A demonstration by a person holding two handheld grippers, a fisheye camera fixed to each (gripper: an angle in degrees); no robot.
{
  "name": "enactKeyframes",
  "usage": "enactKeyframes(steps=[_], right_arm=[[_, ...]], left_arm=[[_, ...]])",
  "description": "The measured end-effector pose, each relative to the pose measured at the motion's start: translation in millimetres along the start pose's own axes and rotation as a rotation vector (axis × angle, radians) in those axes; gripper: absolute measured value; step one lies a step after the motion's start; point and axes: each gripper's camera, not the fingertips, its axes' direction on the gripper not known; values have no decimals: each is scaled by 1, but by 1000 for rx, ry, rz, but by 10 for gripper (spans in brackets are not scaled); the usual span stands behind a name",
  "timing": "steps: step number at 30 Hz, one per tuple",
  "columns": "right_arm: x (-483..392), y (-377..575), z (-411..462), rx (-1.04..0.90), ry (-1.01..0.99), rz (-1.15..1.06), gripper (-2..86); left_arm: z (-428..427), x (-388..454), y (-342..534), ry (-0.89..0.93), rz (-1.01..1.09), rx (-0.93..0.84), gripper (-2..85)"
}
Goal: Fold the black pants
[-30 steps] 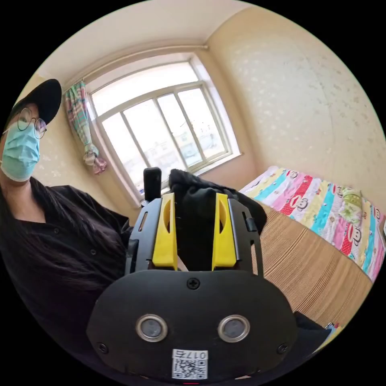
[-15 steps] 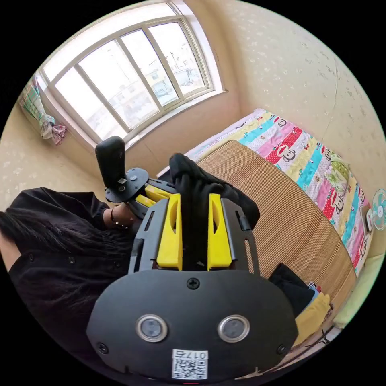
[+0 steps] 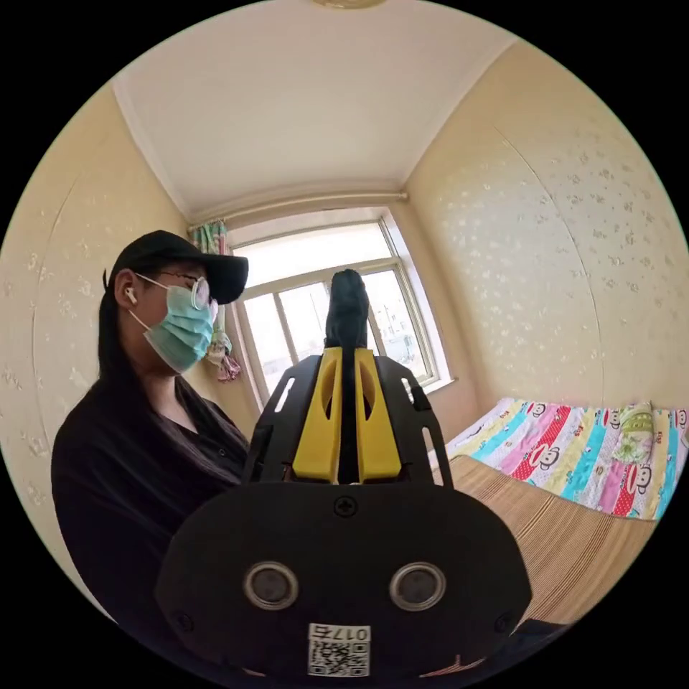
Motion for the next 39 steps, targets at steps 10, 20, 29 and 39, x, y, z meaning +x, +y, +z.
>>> enactKeyframes(steps=[10,20,29,39], right_arm=[[95,-182,28,74,476,7,24],[518,-136,188,-537,1275,441,13],[611,263,156,-1030,807,1010,6],[571,393,129,-971,632,1353,4]], left_arm=[[86,-50,-249,-159,107,-53,30],[216,-445,-265,-648,-336,-493,83],[7,-580,110,-652,-992,-1028,116],[-36,-588,193,-777,-945,-1355,128]])
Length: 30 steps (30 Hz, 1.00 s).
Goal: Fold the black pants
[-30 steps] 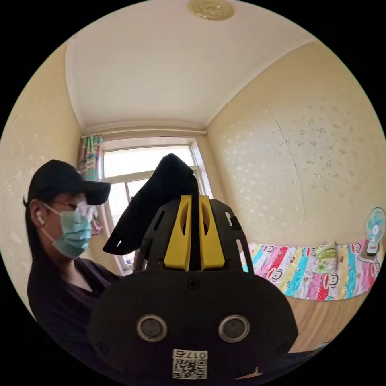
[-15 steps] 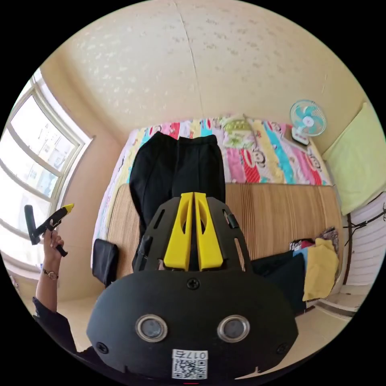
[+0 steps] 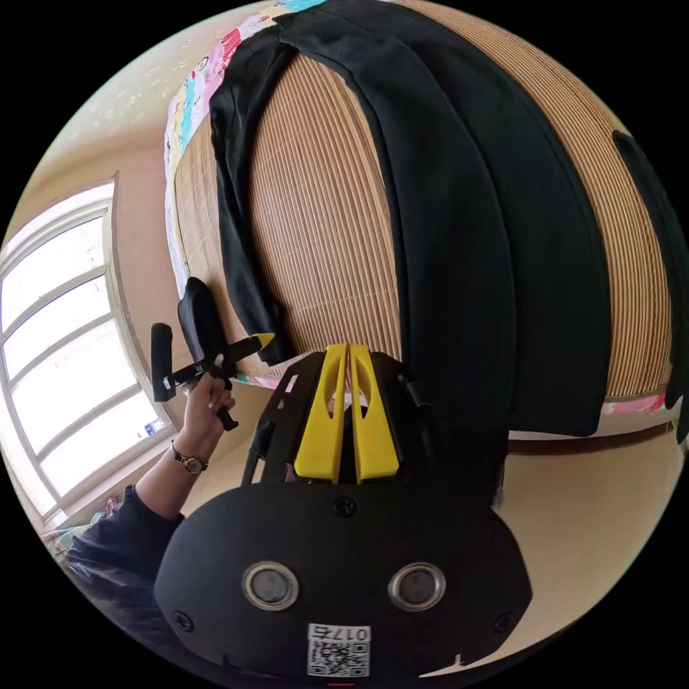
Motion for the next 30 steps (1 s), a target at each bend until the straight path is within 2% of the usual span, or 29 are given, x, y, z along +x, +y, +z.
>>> enactKeyframes(steps=[1,3,4,5,6,7,8,9,10,12,14,17,19,24,26,30], right_arm=[[3,0,1,-20,-10,-6,4],[7,0,-3,-39,-7,-23,4],[7,-2,-7,-48,-3,-40,5],[7,-3,-14,-52,-1,-61,5],[6,-4,-18,-50,1,-70,6],[3,-5,-26,-41,5,-91,7],[0,-5,-34,-31,10,-110,8],[-1,-5,-38,-26,12,-116,9],[-2,-5,-44,-17,12,-121,10],[-2,-5,-49,-6,6,-127,12],[4,-5,-47,-8,17,-116,16],[11,-11,-36,-40,52,-102,38],[11,-15,-33,-38,89,-100,61],[3,-32,-19,-66,23,-139,95],[0,-37,-9,-106,51,-140,98],[16,-27,-35,-10,102,-80,92]], left_arm=[[-10,-8,1,-65,-14,17,102],[-30,-27,1,-34,-15,3,42],[-47,-44,3,132,33,-19,13],[-64,-62,7,451,134,-44,2],[-74,-72,11,591,176,-39,0],[-100,-96,25,853,280,-7,-4],[-128,-122,44,1020,363,38,-5],[-142,-136,55,1055,392,57,-6],[-163,-163,75,1046,428,79,-6],[-180,-206,104,910,405,87,-5],[-168,-282,130,666,119,59,1],[-154,-344,155,618,-11,34,34],[-155,-358,161,619,-16,31,60],[-185,-361,154,443,12,140,97],[-199,-350,136,412,88,178,98],[-210,-313,106,431,239,160,93]])
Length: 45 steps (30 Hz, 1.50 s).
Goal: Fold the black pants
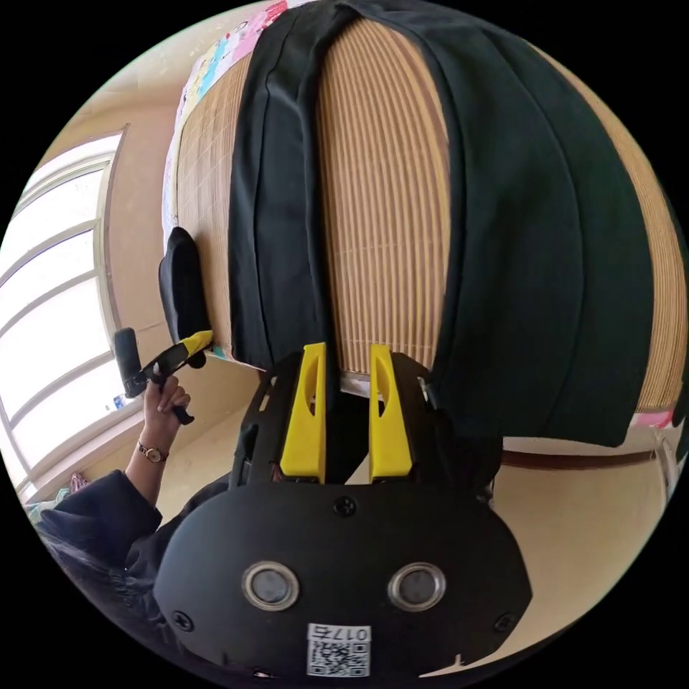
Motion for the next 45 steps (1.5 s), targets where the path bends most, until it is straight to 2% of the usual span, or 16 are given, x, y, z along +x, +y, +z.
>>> enactKeyframes(steps=[5,8,13,17,22,26,29,31,33,34,37,39,43,45], right_arm=[[100,50,-75,188,187,276,94],[162,79,-109,233,292,436,105],[226,96,-110,164,242,475,123],[253,103,-101,163,72,405,91],[262,130,-124,166,-21,321,51],[219,171,-183,276,-214,88,39],[172,185,-215,287,-253,-88,35],[143,184,-227,279,-272,-198,34],[120,181,-236,260,-315,-302,34],[108,177,-239,229,-341,-375,36],[103,161,-242,74,-303,-530,45],[118,144,-249,-36,-245,-569,57],[169,61,-297,-38,-72,-448,108],[184,3,-318,-14,-101,-373,139]], left_arm=[[57,72,-22,-56,225,-159,89],[93,94,-15,-71,280,-231,88],[130,105,2,-7,235,-276,87],[147,121,12,7,211,-299,87],[151,159,5,24,238,-277,87],[149,214,-13,62,262,-221,122],[153,264,-30,67,282,-212,175],[164,290,-41,46,291,-247,180],[180,305,-50,7,283,-300,173],[193,309,-54,-21,271,-344,120],[201,311,-50,-115,248,-338,33],[196,307,-42,-114,233,-296,25],[180,293,-25,-24,144,-192,16],[175,291,-19,9,107,-150,13]])
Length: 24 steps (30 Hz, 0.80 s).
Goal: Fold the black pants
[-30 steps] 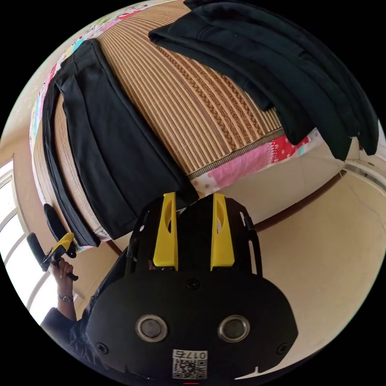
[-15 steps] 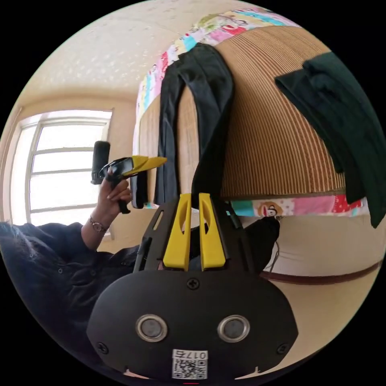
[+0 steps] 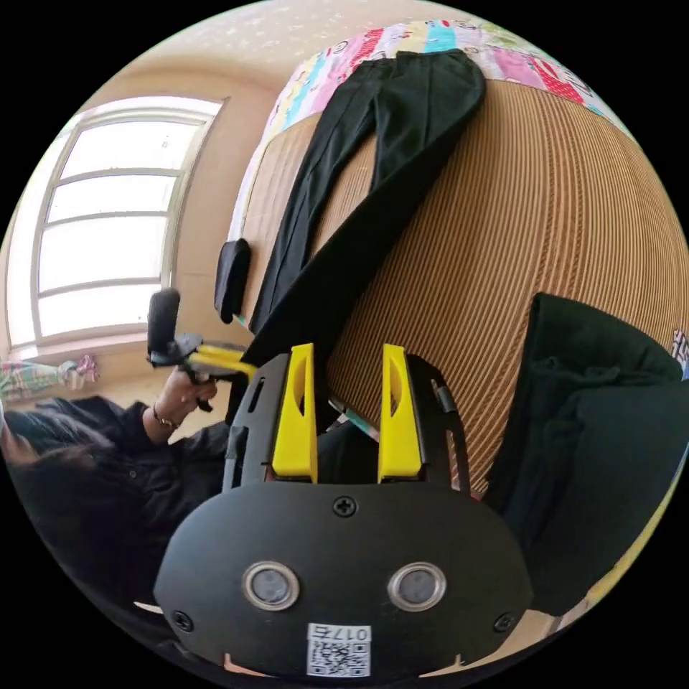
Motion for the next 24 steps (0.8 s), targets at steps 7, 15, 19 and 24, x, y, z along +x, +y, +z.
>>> enactKeyframes(steps=[7,15,19,24], right_arm=[[123,-208,-19,316,-268,315,181],[147,-304,-13,613,-197,481,106],[117,-332,-14,696,-267,463,42],[19,-374,7,749,-374,281,31]], left_arm=[[-4,11,24,89,-73,120,7],[-26,4,37,254,-99,216,-2],[-61,-20,57,429,-141,289,-5],[-135,-65,102,527,-213,416,-5]])
